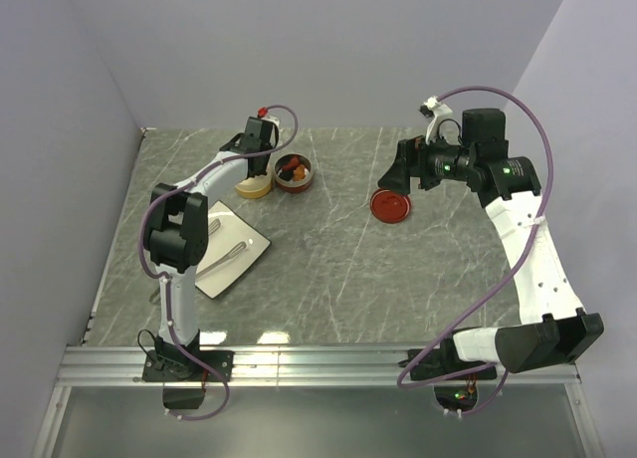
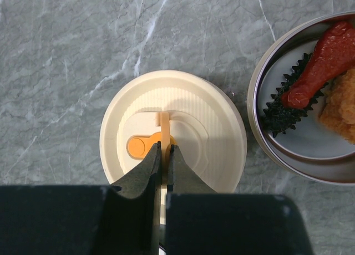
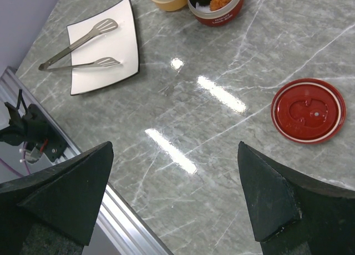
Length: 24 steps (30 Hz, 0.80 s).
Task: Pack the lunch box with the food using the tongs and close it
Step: Put the lid back on the lunch box
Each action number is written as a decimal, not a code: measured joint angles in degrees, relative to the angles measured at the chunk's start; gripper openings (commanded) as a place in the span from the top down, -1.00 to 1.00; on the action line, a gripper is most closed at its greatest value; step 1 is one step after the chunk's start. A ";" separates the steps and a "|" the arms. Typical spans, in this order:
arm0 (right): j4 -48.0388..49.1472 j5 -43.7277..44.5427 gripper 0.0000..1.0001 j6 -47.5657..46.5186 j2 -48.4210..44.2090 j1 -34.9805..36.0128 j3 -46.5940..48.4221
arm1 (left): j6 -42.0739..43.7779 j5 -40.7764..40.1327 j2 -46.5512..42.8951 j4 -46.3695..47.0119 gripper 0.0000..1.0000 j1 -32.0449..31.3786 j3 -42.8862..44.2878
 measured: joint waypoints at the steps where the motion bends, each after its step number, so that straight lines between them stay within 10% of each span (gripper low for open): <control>1: 0.00 0.02 -0.99 0.00 0.04 0.00 0.00 | -0.04 0.00 0.00 0.02 0.99 0.00 -0.02; 19: -0.04 -0.59 -0.99 0.02 0.59 0.00 0.00 | 0.42 1.09 -1.49 5.05 0.99 -0.15 -4.61; 24: -0.07 -0.98 -0.99 0.02 0.59 0.00 0.00 | 0.37 3.15 -2.27 6.08 0.66 0.33 -5.84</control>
